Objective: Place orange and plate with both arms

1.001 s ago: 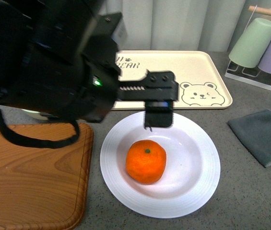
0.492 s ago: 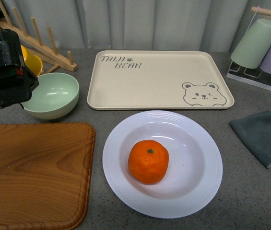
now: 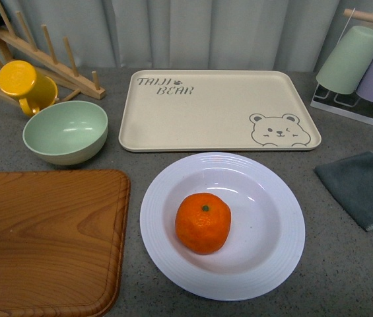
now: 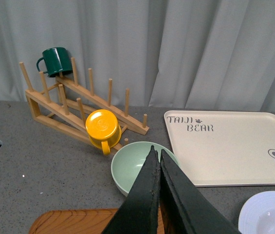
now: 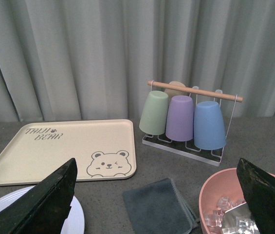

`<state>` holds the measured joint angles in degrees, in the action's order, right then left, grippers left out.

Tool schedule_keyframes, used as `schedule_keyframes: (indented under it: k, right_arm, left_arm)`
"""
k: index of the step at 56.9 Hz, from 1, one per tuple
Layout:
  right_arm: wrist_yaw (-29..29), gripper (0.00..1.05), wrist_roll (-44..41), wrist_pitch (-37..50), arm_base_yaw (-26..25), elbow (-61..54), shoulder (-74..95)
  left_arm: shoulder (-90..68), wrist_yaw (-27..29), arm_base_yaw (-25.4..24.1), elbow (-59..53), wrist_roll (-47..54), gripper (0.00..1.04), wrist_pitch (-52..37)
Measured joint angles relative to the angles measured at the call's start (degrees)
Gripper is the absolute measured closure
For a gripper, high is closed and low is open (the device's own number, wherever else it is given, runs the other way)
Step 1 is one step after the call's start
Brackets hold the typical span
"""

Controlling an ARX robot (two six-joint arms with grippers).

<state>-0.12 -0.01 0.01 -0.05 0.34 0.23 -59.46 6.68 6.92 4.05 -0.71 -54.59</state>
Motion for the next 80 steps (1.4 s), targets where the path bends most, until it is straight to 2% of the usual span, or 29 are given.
schedule_keyframes:
  k: [9,12,16,51,80]
  right_arm:
    - [0.0,0.09,0.0,0.0,0.0,0.0,0.0]
    - [0.0,0.09,0.0,0.0,0.0,0.0,0.0]
    - [0.0,0.09,0.0,0.0,0.0,0.0,0.0]
    - [0.0,0.09,0.0,0.0,0.0,0.0,0.0]
    - [0.0,0.09,0.0,0.0,0.0,0.0,0.0]
  left_arm:
    - [7.5,-1.7,-1.7,-1.7,0.2,1.01,5.9]
    - [11.4,-6.0,-5.2,-2.5,0.3,1.01,8.9]
    - [15.9,-6.3,-6.7,-2.9,0.3,1.01,12.7]
    - [38.7,-6.7,-6.8,-2.9,0.3,1.01,33.7]
    - [48.6,-6.7,-6.8,-2.9,0.3,1.01,43.5]
